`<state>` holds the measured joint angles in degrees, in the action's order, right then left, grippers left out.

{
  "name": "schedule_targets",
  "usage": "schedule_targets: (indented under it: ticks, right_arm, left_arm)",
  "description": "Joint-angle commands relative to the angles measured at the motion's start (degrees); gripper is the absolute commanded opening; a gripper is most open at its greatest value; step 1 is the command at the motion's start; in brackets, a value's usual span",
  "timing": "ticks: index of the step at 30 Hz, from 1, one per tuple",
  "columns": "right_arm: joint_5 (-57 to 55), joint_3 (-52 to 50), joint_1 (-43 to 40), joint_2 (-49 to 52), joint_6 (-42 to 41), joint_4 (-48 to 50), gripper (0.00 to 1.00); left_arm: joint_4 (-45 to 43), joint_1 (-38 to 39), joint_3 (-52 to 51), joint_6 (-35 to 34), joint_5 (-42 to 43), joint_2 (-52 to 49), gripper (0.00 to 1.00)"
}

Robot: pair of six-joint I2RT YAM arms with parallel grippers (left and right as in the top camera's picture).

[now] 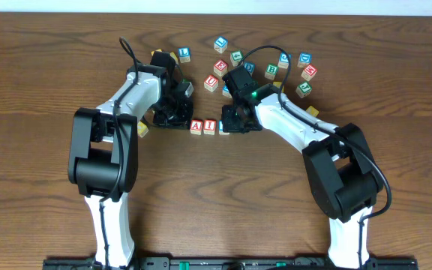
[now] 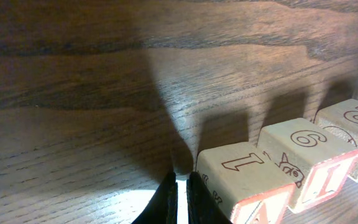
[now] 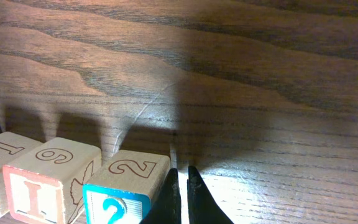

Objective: Spell out AI2

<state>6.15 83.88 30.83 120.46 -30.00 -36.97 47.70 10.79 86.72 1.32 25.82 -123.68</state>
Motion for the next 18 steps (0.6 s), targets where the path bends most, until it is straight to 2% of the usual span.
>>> schedule_targets:
  ticks: [1, 6, 18]
  right_arm:
    - [-0.7, -0.4, 0.7, -1.2, -0.8, 0.4, 0.01]
    - [-0.6, -0.4, 1.0, -1.2, -0.8, 0.5, 0.01]
    - [0.0, -0.4, 1.0, -1.2, -1.3, 1.4, 0.01]
  left_arm:
    - [0.1, 0.1, -0.3, 0.2, 0.6, -0.6, 0.08]
    - [0.4, 0.1, -0.1, -3.4, 0.9, -0.5, 0.08]
    - [0.3, 2.6, -0.1, -4.2, 2.3, -0.5, 0.08]
